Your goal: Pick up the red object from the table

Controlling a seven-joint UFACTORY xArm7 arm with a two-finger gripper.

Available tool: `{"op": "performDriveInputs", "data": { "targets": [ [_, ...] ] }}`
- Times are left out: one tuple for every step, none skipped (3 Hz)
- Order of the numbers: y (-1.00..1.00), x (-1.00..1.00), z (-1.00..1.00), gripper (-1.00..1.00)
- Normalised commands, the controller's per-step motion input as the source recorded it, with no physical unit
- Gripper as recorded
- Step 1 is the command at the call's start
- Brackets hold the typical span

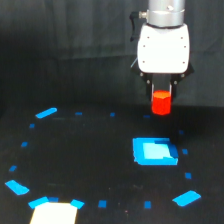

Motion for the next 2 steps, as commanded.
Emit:
{"op": "performDriveInputs", "data": {
  "targets": [
    [-0.16,-0.21,0.82,-1.0],
    [0.02,-0.43,-0.32,-1.0]
  ]
}}
